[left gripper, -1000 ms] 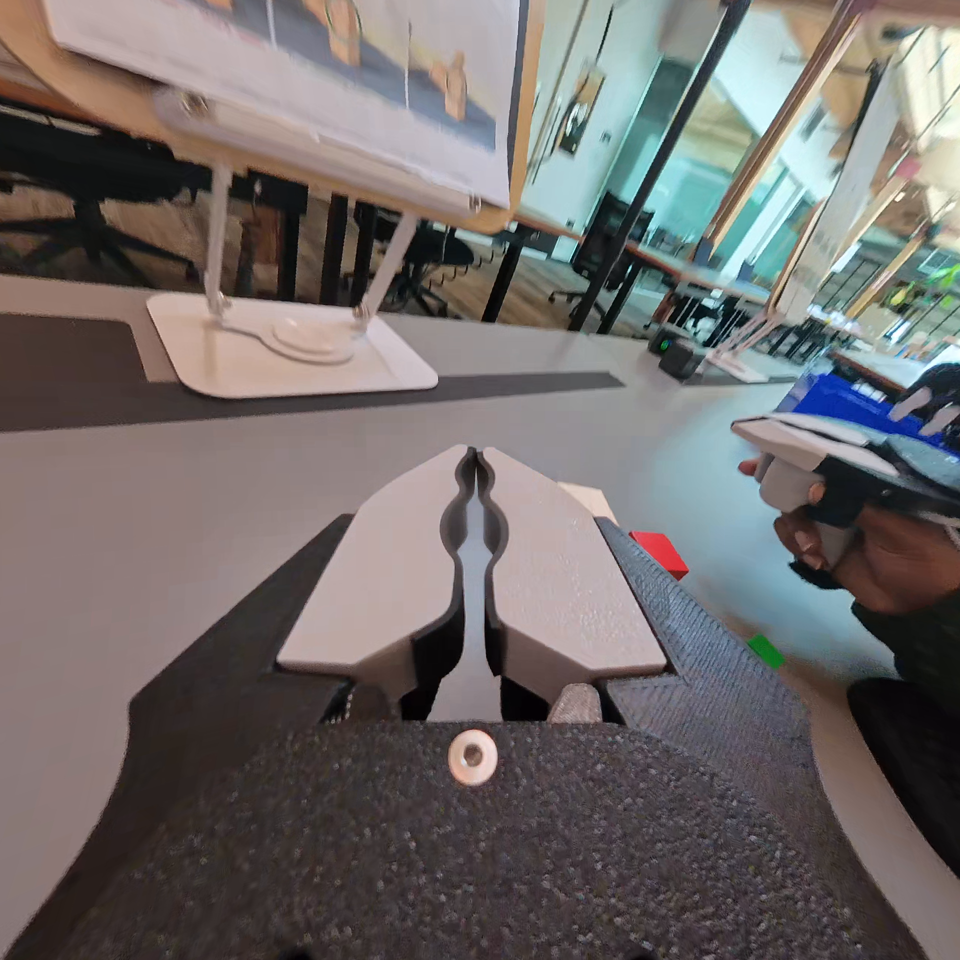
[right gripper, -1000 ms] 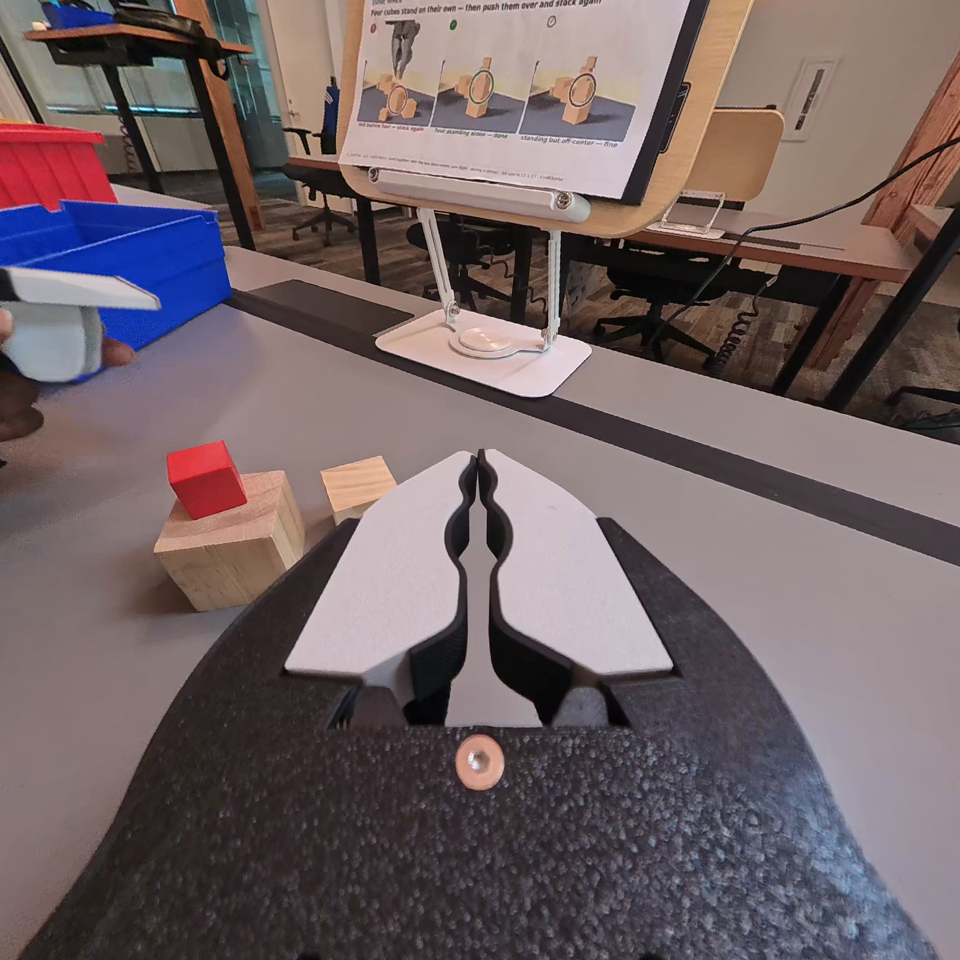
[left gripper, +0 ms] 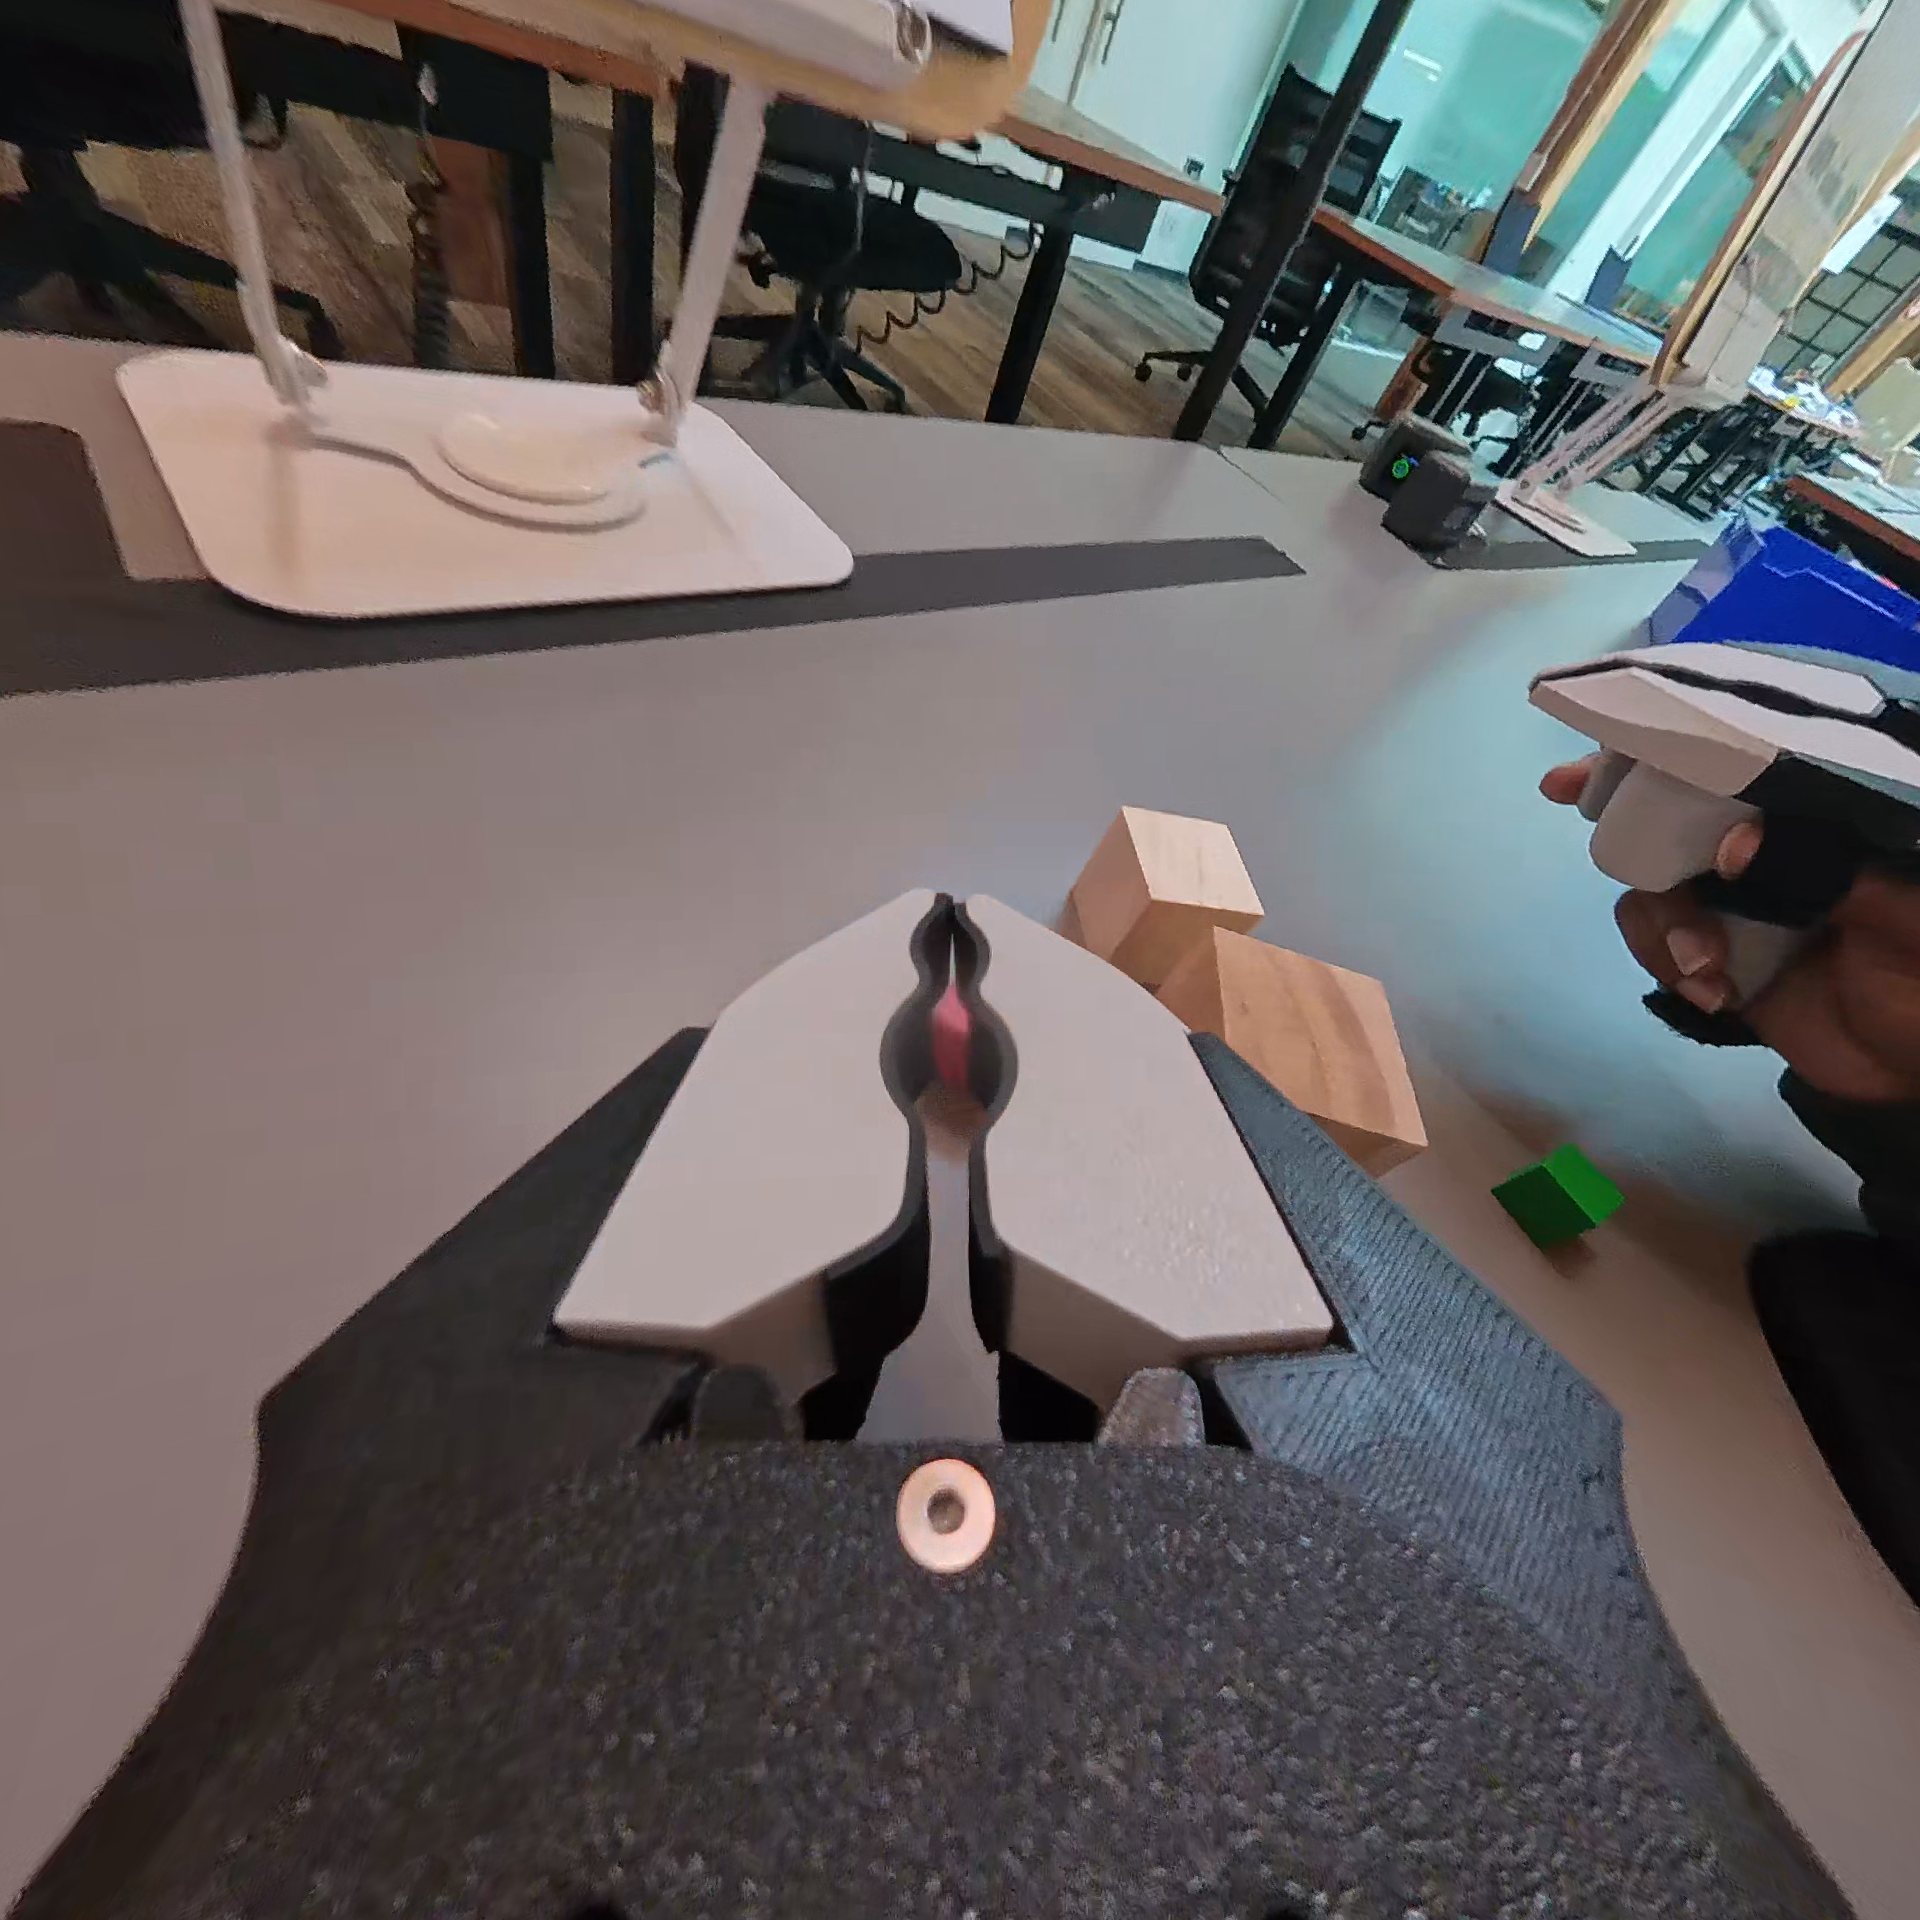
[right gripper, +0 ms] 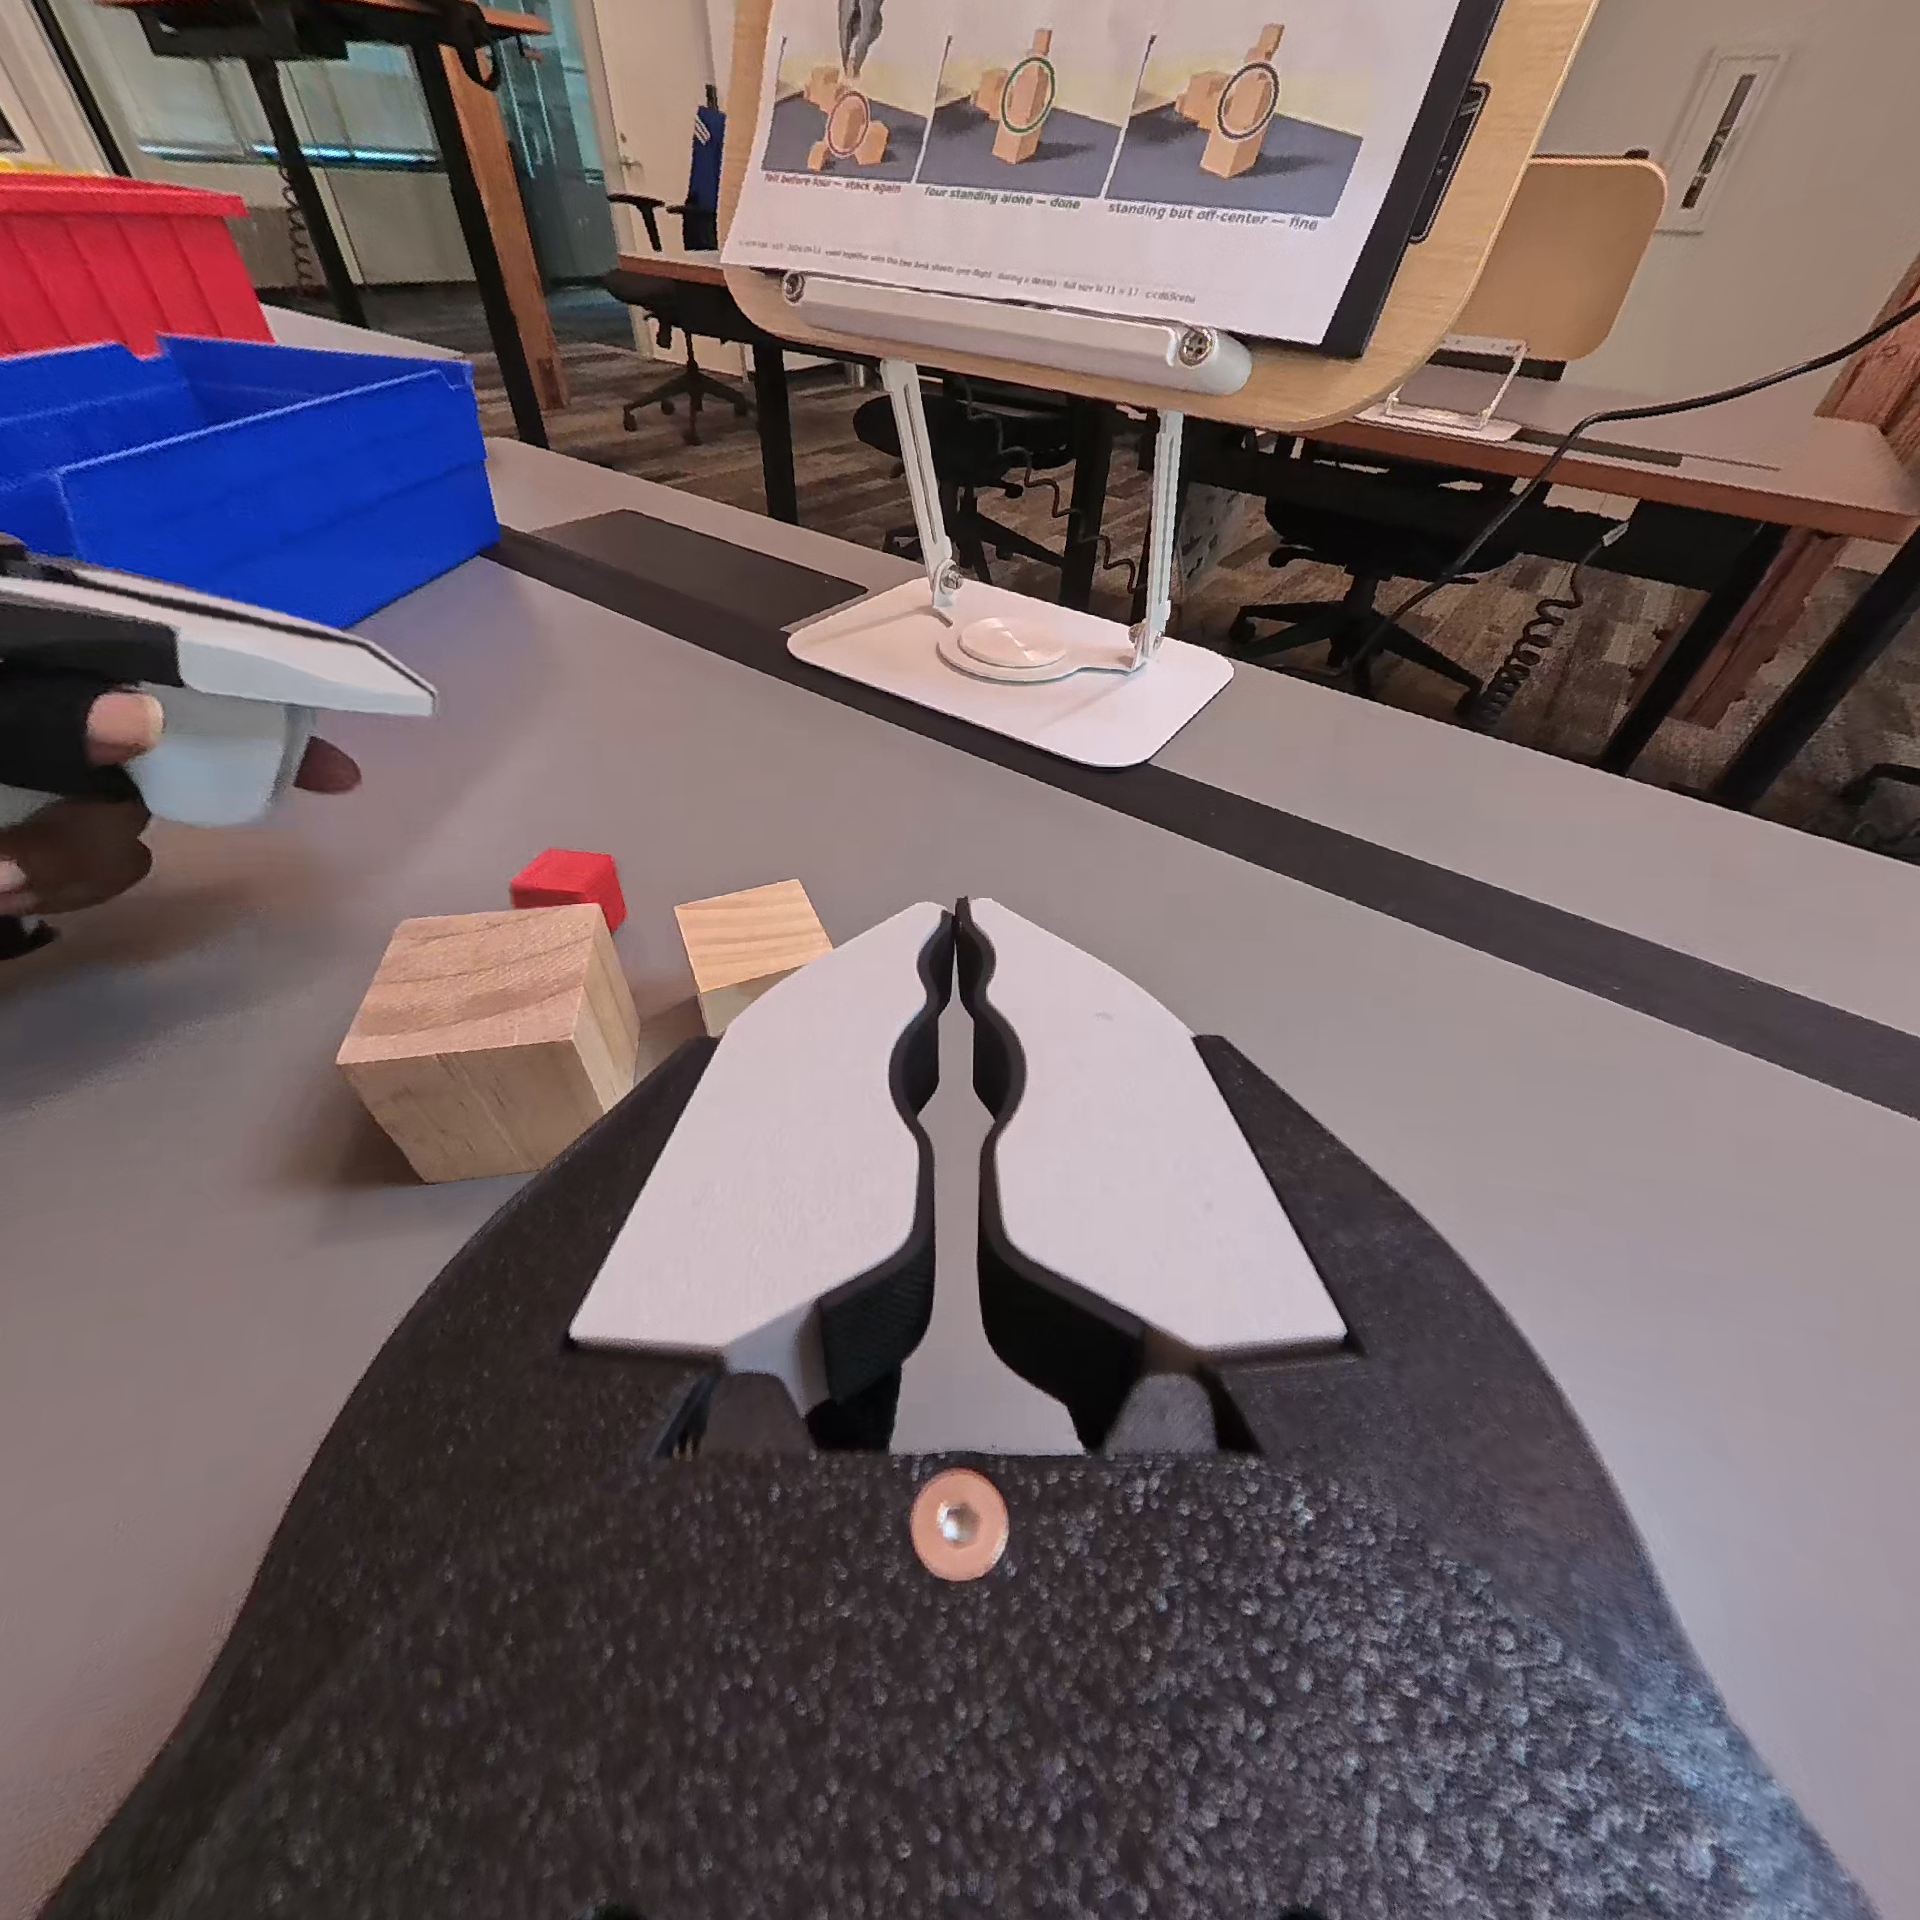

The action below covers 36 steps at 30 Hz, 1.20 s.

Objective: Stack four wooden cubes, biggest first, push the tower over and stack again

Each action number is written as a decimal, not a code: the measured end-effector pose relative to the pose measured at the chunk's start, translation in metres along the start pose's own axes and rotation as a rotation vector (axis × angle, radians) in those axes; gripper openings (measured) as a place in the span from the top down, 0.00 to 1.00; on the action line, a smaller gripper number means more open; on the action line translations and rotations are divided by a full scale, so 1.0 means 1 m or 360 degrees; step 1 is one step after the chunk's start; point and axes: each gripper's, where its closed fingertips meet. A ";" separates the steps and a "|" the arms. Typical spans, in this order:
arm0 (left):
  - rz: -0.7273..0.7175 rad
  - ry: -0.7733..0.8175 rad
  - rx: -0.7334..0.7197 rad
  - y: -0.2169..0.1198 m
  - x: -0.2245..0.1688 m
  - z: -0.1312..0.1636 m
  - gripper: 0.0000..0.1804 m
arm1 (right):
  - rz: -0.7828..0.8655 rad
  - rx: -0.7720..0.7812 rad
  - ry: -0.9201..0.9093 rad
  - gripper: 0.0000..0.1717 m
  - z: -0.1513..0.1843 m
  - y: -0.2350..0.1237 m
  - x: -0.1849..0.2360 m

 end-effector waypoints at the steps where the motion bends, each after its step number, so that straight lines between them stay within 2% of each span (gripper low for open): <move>1: 0.0001 0.0022 -0.0040 -0.003 0.004 -0.007 1.00 | 0.0004 -0.0003 0.0005 1.00 -0.001 0.000 -0.001; 8: -0.0082 0.0078 -0.0490 -0.050 0.053 -0.075 0.98 | -0.0015 -0.0002 0.0044 1.00 -0.003 -0.001 0.001; 13: -0.0063 0.0277 -0.0630 -0.075 0.067 -0.095 0.98 | -0.0011 0.0008 0.0044 1.00 0.000 -0.001 0.000; 19: -0.0069 0.0272 -0.0610 -0.075 0.075 -0.090 0.96 | -0.0038 0.0033 0.0057 0.99 0.005 0.001 0.004; 24: -0.0077 0.0261 -0.0600 -0.072 0.078 -0.087 0.93 | -0.0072 0.0059 0.0097 0.87 0.007 0.004 0.010; 30: 0.0022 0.0320 -0.0511 -0.061 0.062 -0.076 0.91 | -0.0099 0.0047 0.0113 0.81 0.005 0.005 0.013; 33: 0.0133 0.0340 -0.0419 -0.051 0.041 -0.064 0.85 | -0.0131 0.0065 0.0091 0.79 0.006 0.005 0.018; 36: 0.0287 0.0311 -0.0238 -0.037 0.007 -0.041 0.73 | -0.0131 0.0070 0.0067 0.79 0.006 0.006 0.021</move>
Point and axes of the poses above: each gripper's, where its closed fingertips meet, y out along the fingers, z out of its underside, x = y × z across the jaws, and after that the axes turned 11 degrees about -x, right-handed
